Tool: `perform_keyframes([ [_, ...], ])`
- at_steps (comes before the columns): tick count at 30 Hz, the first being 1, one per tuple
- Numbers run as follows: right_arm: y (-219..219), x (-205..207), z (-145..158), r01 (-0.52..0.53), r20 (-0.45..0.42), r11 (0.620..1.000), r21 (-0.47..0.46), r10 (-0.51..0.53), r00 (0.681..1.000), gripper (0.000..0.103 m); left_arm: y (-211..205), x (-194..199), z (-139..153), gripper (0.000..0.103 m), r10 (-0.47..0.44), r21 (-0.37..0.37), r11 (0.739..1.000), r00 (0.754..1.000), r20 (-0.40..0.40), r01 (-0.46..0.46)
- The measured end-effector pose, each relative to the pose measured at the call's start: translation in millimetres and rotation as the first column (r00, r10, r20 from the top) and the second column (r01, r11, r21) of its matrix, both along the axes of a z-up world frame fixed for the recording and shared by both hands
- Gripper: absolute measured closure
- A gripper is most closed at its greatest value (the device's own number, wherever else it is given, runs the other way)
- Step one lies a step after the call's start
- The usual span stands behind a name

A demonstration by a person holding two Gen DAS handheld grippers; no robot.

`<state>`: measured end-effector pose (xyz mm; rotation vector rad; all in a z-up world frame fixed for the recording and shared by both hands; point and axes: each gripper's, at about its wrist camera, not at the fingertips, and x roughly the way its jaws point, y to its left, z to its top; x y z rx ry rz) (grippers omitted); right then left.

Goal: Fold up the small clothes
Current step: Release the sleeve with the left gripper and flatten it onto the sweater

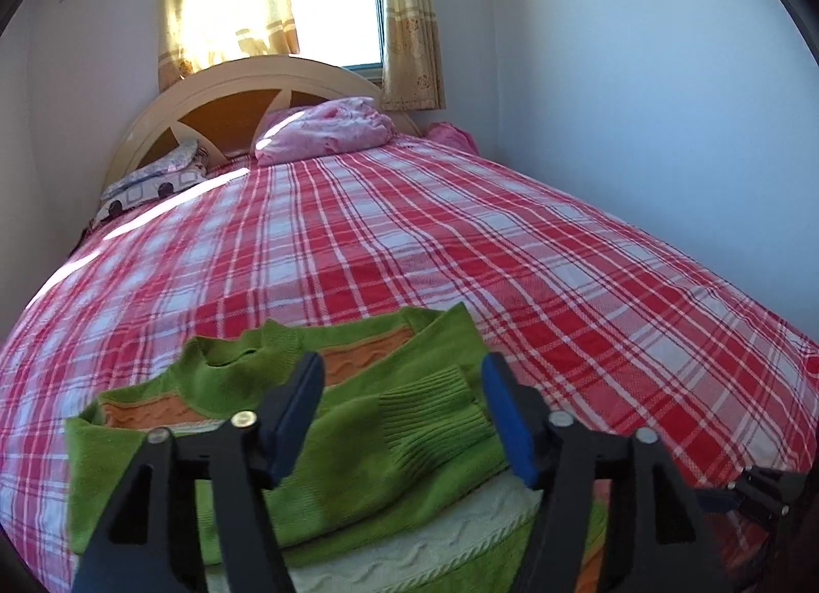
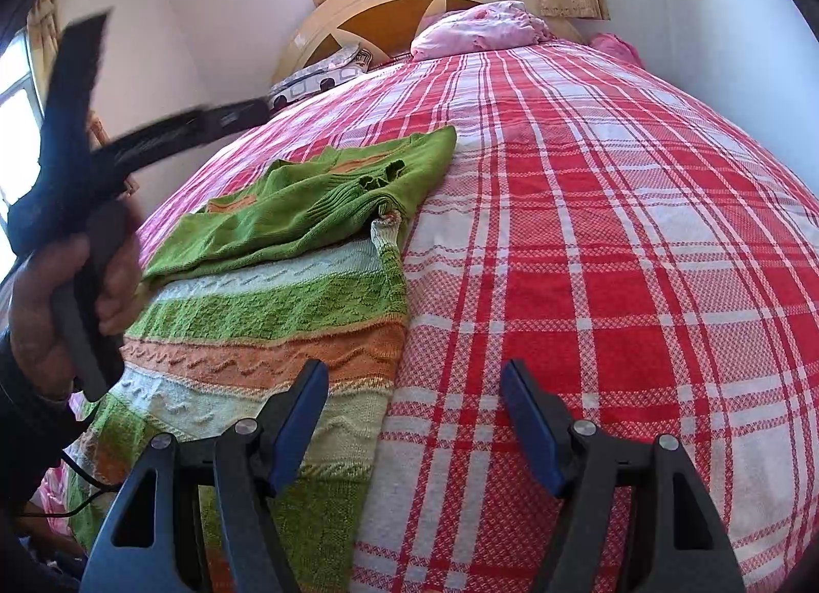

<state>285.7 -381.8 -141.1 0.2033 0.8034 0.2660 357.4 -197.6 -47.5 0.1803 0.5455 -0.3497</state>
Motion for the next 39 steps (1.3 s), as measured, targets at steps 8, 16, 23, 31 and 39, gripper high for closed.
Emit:
perform_keyframes([
  [8, -4.4, 3.5, 27.7, 0.018, 0.059, 0.998, 0.057, -0.021, 0.998, 0.032, 137.9, -10.4, -21.2, 0.012, 0.312, 0.214, 0.919, 0.943, 0.116, -0.331],
  [16, 45.2, 102.2, 59.5, -0.024, 0.01, 0.994, 0.104, 0.023, 1.0, 0.043, 242.0, 18.9, -57.4, 0.012, 0.569, 0.153, 0.817, 0.821, -0.055, -0.556],
  [23, 81.9, 171.3, 16.7, 0.018, -0.156, 0.999, -0.049, -0.025, 0.987, 0.088, 251.6, 13.4, -78.5, 0.012, 0.558, 0.105, 0.83, 0.818, -0.141, -0.549],
  [31, 73.2, 125.8, 42.8, 0.036, 0.012, 0.986, -0.161, -0.034, 0.999, 0.099, 259.7, 15.6, -74.9, 0.011, 0.533, 0.082, 0.846, 0.832, -0.152, -0.526],
  [39, 66.4, 131.0, 33.4, 0.098, -0.036, 0.959, -0.266, -0.111, 0.993, 0.049, 253.9, 20.3, -77.0, 0.01, 0.509, 0.097, 0.861, 0.843, -0.174, -0.499],
])
